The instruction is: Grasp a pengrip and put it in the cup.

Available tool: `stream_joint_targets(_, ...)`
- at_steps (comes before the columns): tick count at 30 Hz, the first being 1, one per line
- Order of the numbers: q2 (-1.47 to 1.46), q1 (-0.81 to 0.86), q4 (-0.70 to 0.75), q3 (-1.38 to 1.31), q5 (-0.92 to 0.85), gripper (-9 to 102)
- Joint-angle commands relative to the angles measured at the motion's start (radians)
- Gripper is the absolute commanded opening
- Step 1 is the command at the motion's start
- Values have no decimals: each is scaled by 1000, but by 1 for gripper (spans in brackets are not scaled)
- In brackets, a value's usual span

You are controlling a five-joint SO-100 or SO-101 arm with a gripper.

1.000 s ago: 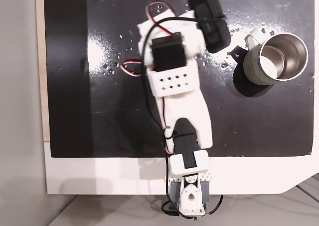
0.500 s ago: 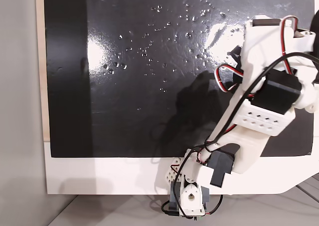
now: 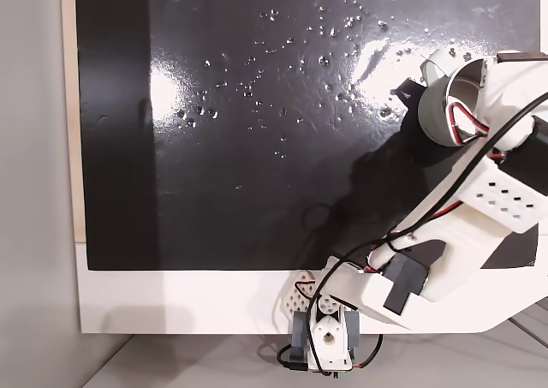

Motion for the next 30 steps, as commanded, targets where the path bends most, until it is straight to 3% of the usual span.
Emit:
stream_joint_targets(1,-14,3,9,-6,-58,0)
stream_joint_targets(20,-63,49,69,54,-204,0)
stream_joint_targets(24,-49,52,71,75,-216,20)
stream_joint_targets(30,-41,52,74,81,-216,20)
